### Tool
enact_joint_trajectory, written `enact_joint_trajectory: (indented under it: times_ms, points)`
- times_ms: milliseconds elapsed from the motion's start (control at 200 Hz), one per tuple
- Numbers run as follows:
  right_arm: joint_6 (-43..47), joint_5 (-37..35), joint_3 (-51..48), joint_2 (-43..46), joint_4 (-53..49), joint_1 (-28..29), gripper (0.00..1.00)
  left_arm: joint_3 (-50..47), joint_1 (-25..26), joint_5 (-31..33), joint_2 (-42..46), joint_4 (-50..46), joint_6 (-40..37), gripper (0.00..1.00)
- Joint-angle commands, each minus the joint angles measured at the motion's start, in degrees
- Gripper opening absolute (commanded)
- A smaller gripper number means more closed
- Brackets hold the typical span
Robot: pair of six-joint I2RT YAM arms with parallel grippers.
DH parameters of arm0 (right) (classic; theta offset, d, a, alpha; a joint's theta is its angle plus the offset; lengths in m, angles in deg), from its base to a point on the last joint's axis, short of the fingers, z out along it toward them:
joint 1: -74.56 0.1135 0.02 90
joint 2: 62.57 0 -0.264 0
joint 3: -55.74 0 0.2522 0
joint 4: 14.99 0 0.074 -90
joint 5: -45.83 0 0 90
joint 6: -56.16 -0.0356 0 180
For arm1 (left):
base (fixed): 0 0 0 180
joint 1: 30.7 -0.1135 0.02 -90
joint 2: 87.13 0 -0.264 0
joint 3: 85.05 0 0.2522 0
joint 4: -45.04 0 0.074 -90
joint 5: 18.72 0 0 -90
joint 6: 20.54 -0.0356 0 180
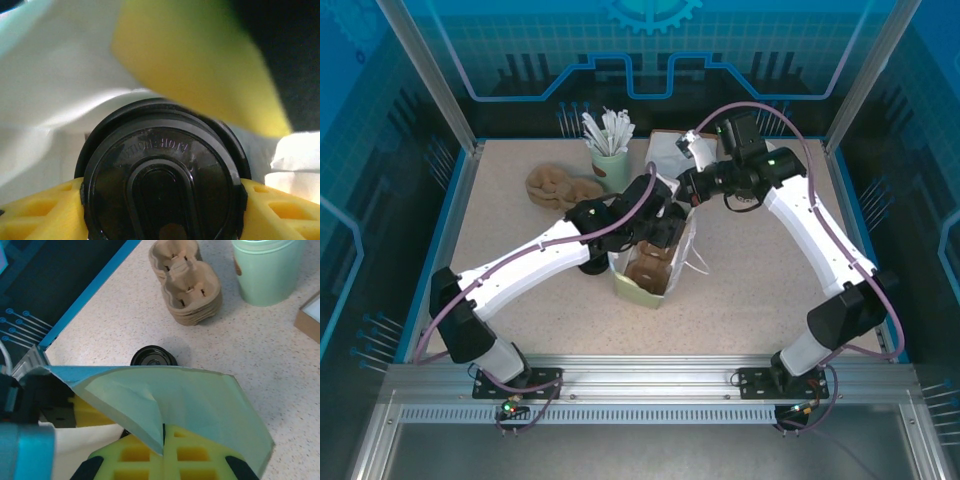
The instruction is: Pack the takeout coffee
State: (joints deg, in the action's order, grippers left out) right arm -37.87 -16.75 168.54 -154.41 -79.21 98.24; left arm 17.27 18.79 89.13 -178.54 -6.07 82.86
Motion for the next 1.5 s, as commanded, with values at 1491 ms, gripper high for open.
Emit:
enact_joint_trajectory:
  times_ms: [1491]
  points:
    - [-4.76, -4.99, -2.81, 4.46, 5.96, -0.39, 0.00, -2.42, 2.93, 10.98, -2.61, 3.86, 5.64, 0.59]
